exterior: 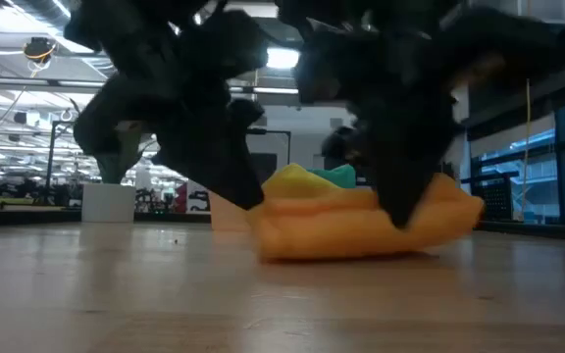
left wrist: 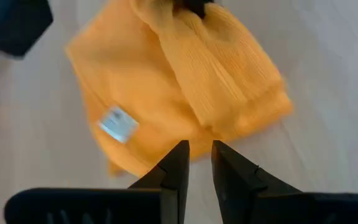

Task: Roll microfiber towels into tight, uniform cylinder then place into a basket
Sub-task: Roll the orange microfiber cloth

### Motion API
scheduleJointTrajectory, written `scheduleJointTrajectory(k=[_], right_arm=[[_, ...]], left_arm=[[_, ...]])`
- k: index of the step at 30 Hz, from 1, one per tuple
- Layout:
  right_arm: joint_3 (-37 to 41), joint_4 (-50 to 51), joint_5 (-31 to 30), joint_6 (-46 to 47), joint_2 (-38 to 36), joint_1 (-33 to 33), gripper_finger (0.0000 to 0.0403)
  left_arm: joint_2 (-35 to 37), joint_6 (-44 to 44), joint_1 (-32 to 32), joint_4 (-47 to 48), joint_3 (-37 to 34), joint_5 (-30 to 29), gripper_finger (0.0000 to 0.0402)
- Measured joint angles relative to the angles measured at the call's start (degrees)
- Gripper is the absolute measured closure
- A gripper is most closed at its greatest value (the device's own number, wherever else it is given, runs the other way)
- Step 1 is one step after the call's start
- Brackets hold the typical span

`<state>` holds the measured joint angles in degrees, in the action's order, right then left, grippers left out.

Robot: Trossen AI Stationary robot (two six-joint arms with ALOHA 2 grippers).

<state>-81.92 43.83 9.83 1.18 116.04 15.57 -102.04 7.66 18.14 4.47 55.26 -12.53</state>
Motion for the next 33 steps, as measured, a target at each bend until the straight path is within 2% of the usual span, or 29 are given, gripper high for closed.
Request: scheduleJointTrajectory(k=[3, 10, 12, 16, 27, 33], right_arm=[[-1.9, 1.2, 5.5, -1.5, -0.1, -1.8, 0.0401], [-3.9, 2.7, 25.6, -3.0, -0.2, -8.0, 0.0402], [-3.9, 3.0, 29.7, -3.1, -0.2, -10.1, 0.0402], [-3.9, 3.0, 31.0, -3.0, -0.2, -13.0, 0.0403], [4.6, -2.8, 43.0, -2.8, -0.3, -14.0, 0.0403], [9.9, -12.4, 43.8, 3.6, -0.3, -14.1, 0.0403]], left_arm=[[1.8, 0.0, 1.2, 2.8, 0.0, -2.1, 0.0341], [4.7, 0.0, 3.4, 4.3, 0.2, -3.1, 0.0341], [4.9, 0.0, 3.7, 4.2, 0.2, -3.4, 0.0341], [5.0, 0.0, 4.4, 4.2, 0.2, -3.4, 0.0341], [5.0, 0.4, 4.6, 4.2, 0.2, -4.9, 0.0341], [5.0, 0.1, 4.6, 4.1, 0.2, -4.9, 0.0341]])
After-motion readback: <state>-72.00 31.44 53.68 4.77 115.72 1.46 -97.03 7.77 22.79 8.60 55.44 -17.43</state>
